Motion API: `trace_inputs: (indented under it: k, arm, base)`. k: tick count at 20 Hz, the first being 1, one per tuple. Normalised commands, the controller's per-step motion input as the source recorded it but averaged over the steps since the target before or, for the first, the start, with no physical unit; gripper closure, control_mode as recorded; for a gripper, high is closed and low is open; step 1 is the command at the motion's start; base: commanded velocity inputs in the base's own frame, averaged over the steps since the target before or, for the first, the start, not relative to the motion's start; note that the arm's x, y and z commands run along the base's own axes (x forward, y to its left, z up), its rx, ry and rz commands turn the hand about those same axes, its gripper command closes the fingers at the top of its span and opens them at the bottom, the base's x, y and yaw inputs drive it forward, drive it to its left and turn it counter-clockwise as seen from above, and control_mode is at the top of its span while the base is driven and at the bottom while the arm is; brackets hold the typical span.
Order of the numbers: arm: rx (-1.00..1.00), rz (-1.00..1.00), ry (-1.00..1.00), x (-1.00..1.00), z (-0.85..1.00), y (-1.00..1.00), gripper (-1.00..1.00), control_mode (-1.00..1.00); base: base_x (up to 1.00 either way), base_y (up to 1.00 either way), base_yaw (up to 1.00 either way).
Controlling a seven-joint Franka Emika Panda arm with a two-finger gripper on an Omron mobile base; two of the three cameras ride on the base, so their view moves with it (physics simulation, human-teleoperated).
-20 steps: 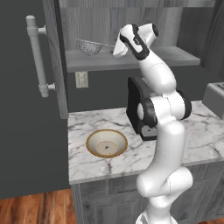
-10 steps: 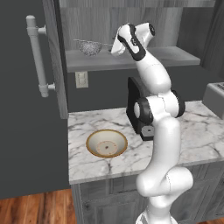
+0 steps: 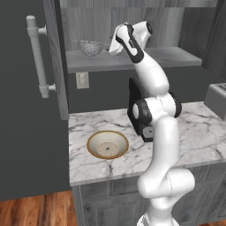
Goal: Open the cabinet and setup a tea strainer by placing it in the bowl upright.
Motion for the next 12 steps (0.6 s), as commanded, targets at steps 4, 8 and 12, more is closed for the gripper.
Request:
trace_inputs:
  k: [4, 8, 12]
  arm:
    - [0.00, 0.00, 0.00, 0.03, 0.00, 0.06, -1.00, -1.00]
    - [0.00, 0.00, 0.00, 0.02, 0.00, 0.00, -1.00, -1.00]
    - [0.00, 0.00, 0.00, 0.06, 0.00, 0.02, 1.00, -1.00]
  base:
    - [0.00, 0.00, 0.00]
    - [0.00, 0.00, 0.00]
    - [0.00, 0.00, 0.00]
